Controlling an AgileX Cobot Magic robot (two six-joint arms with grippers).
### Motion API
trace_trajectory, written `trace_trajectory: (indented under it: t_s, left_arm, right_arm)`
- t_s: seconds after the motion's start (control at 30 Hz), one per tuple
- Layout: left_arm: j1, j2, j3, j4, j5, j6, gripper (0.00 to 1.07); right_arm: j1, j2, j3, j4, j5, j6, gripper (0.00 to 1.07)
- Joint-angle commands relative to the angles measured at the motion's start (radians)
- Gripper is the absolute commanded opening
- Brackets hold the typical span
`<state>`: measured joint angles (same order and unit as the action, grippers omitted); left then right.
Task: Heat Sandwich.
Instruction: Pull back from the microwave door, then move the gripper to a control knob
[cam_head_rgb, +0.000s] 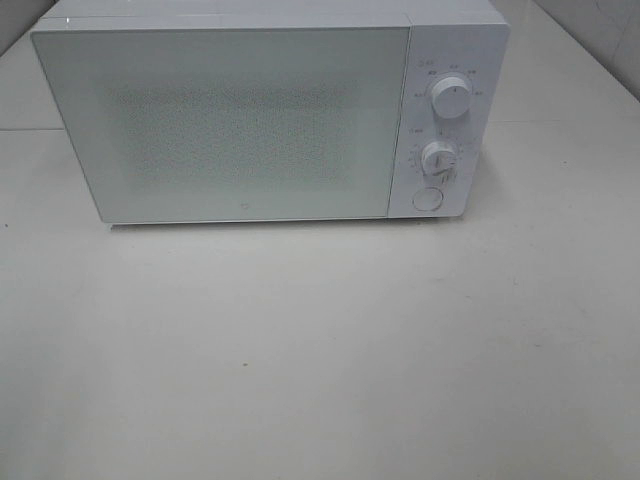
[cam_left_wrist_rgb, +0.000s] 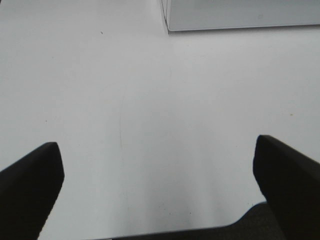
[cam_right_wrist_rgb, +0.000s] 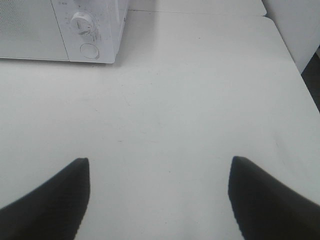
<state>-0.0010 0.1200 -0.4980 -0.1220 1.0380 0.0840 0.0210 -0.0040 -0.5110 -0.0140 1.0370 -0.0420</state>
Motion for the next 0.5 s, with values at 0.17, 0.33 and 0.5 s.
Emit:
trace_trajectory:
  t_s: [0.17,0.33,0.5]
  left_arm:
    - [0.002,-0.159,0.005,-0.007,0.001,-0.008,0.98]
    - [0.002,-0.154,0.006,-0.009,-0.002,-0.007,0.98]
    - [0.002,-0.154,0.006,-0.009,-0.002,-0.007,0.98]
  right_arm:
    - [-0.006,-0.028,0.004,0.000,-0.012,0.008,0.74]
    - [-0.006,-0.028,0.004,0.000,-0.012,0.008,0.74]
    - [-0.006,-0.028,0.004,0.000,-0.012,0.008,0.74]
